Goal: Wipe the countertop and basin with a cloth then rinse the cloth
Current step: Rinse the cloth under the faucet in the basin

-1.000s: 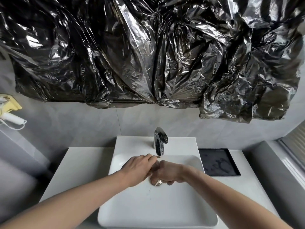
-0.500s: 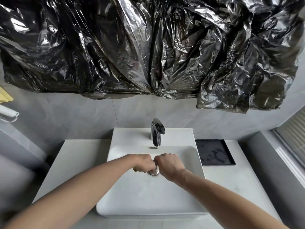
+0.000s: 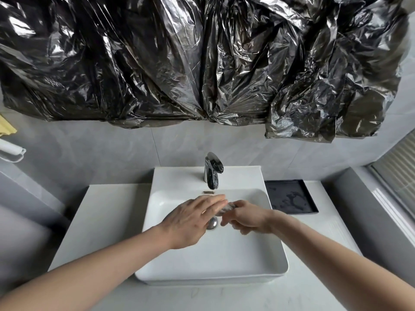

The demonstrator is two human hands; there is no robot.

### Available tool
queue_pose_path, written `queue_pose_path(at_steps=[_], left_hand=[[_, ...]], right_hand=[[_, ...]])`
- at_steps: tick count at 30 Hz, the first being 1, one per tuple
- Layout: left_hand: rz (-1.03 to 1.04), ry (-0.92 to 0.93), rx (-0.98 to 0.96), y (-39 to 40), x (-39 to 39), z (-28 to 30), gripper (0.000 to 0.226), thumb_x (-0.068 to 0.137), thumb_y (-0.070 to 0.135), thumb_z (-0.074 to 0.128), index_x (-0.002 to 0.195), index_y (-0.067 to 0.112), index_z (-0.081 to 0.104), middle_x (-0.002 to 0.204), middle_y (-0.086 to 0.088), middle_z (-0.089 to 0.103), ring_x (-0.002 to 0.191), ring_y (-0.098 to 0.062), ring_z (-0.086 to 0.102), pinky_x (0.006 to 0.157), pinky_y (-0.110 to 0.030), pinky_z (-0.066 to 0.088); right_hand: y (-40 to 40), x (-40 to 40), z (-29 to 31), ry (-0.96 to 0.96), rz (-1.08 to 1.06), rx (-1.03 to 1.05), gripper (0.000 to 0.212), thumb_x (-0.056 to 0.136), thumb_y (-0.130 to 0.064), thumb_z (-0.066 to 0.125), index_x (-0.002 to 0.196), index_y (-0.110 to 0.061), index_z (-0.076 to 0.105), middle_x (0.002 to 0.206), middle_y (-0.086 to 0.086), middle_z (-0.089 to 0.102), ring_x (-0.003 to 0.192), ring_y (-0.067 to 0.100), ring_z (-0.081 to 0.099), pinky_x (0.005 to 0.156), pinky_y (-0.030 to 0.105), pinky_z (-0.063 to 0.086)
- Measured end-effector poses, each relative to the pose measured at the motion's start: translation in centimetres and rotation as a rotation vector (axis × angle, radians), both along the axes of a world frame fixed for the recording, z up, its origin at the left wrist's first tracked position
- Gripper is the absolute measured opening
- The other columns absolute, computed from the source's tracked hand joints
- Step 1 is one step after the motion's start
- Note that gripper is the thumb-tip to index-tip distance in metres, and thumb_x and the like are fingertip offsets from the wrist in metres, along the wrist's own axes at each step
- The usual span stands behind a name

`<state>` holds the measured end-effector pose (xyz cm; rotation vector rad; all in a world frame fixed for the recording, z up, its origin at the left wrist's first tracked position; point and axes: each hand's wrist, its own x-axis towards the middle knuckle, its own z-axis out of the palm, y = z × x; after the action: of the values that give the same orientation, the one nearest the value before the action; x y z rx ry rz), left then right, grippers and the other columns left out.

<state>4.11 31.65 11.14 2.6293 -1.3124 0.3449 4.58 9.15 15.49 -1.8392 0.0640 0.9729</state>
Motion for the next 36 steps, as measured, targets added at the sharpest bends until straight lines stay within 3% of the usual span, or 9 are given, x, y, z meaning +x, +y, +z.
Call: queue_pose_path(at_steps=[3,6,11,14,18,23,29,33,36], left_hand=[[0.06,0.021,-0.031,-0.8,0.3,-0.1,0.078,0.09,0.039,0.06,0.157,0.017,0.027,0.151,-0.002,0.048,0.128,-0.019,0.053,0.096,-0.032,0.055],[0.088,0.118,0.01,-2.7,1.3,1.4,0.062,0.078,0.041,0.07,0.129,0.02,0.041,0.12,-0.001,0.061,0.102,-0.023,0.063,0.073,-0.034,0.052],[0.237,0.229,0.457,-5.1,3.2,4.4,0.01,0.087,0.025,0.063,0.091,0.02,0.056,0.098,-0.006,0.071,0.089,-0.034,0.066,0.066,-0.035,0.038],[0.297,0.277,0.565,-6.0,3.3,4.2,0.018,0.081,0.021,0.061,0.065,0.019,0.052,0.081,-0.006,0.067,0.073,-0.032,0.06,0.062,-0.033,0.04],[0.476,0.645,0.475,-6.3,3.0,2.3,0.022,0.086,0.033,0.053,0.072,0.017,0.06,0.073,-0.002,0.056,0.074,-0.029,0.056,0.058,-0.032,0.039],[0.457,1.082,0.405,-6.2,3.0,1.1,0.019,0.073,0.027,0.05,0.076,0.024,0.069,0.093,-0.006,0.068,0.075,-0.029,0.058,0.066,-0.036,0.048],[0.492,1.537,0.192,-5.5,2.5,1.1,0.015,0.081,0.009,0.058,0.08,0.02,0.048,0.063,0.0,0.025,0.051,-0.017,0.018,0.049,-0.029,0.015],[0.58,1.365,0.13,-4.7,2.7,1.1,0.012,0.072,0.025,0.064,0.082,0.02,0.058,0.068,-0.001,0.037,0.058,-0.023,0.033,0.052,-0.028,0.025],[0.653,1.069,-0.037,-3.6,2.2,1.0,0.028,0.067,0.033,0.064,0.091,0.021,0.058,0.085,0.005,0.064,0.075,-0.024,0.057,0.062,-0.031,0.045]], right_hand=[[0.6,0.0,1.1,0.21,0.116,0.126,0.038,0.09,-0.006,0.057,0.065,-0.029,0.039,0.063,-0.005,0.019,0.052,0.012,0.011,0.047,0.025,0.007],[1.9,-0.4,1.4,0.227,0.18,0.077,0.036,0.087,-0.009,0.056,0.067,-0.028,0.033,0.06,-0.006,0.019,0.049,0.01,0.012,0.044,0.024,0.008],[2.9,-1.2,1.4,-0.196,0.196,-0.376,0.012,0.075,-0.028,0.053,0.068,-0.021,0.057,0.064,-0.003,0.051,0.06,0.022,0.043,0.051,0.026,0.033],[2.8,-1.4,0.0,-0.428,0.234,-0.598,0.028,0.063,-0.041,0.039,0.071,-0.016,0.052,0.094,0.014,0.068,0.081,0.033,0.054,0.068,0.032,0.041],[2.2,-1.2,-2.2,-0.708,0.31,-0.745,0.024,0.084,-0.034,0.045,0.071,-0.016,0.053,0.103,0.022,0.072,0.092,0.043,0.064,0.07,0.035,0.038],[1.4,-0.7,-4.4,-0.891,0.47,-0.846,0.024,0.094,-0.026,0.046,0.076,-0.016,0.058,0.095,0.018,0.074,0.08,0.044,0.062,0.066,0.037,0.033],[1.3,-0.2,-5.3,-0.995,0.515,-0.786,0.016,0.098,-0.027,0.048,0.083,-0.02,0.048,0.094,0.009,0.072,0.086,0.039,0.066,0.063,0.039,0.034],[1.5,-0.2,-5.8,-1.0,0.358,-0.678,0.013,0.099,-0.03,0.051,0.097,-0.018,0.055,0.101,0.005,0.064,0.097,0.031,0.062,0.067,0.037,0.038],[1.3,-0.5,-5.6,-0.84,0.225,-0.551,0.017,0.092,-0.026,0.051,0.105,-0.025,0.04,0.092,0.004,0.067,0.082,0.038,0.06,0.065,0.043,0.047]])
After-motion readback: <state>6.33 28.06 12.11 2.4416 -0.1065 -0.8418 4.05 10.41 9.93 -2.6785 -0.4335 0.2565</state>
